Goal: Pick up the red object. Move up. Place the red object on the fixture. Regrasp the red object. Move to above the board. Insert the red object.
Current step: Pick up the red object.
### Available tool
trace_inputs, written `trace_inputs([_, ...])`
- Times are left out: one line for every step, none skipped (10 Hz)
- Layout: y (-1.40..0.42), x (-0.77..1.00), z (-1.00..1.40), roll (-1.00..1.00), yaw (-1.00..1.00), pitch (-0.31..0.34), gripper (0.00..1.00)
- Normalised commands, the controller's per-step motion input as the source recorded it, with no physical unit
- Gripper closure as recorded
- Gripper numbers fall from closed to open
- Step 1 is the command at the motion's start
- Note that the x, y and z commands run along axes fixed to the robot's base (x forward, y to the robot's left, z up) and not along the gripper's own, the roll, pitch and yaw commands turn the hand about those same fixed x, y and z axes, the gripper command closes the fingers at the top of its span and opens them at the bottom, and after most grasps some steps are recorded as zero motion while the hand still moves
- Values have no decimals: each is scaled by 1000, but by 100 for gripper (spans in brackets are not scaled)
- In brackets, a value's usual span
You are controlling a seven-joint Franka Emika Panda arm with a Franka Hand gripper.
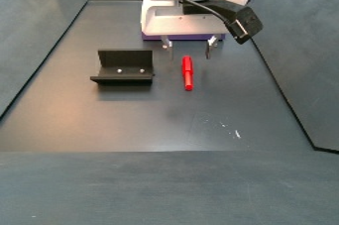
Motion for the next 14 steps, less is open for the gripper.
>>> trace_inputs([0,0,-174,33,0,-1,0])
trace_inputs([26,0,0,40,-9,0,0])
trace_inputs([14,0,-86,47,0,0,0])
trace_inputs([0,0,-103,71,0,0,0])
trace_inputs([0,0,-157,90,0,0,0])
trace_inputs([6,0,-194,111,0,0,0])
trace_inputs([9,0,-214,114,0,0,0])
trace_inputs([46,0,-211,130,-6,0,0])
trace_inputs([86,0,-97,130,-31,0,0])
trace_inputs([123,0,0,151,-43,0,0])
trace_inputs([46,0,-26,147,-20,0,0])
trace_inputs([0,0,-49,120,-9,0,0])
trace_inputs([0,0,-114,0,0,0,0])
trace_inputs([0,0,-97,0,0,0,0])
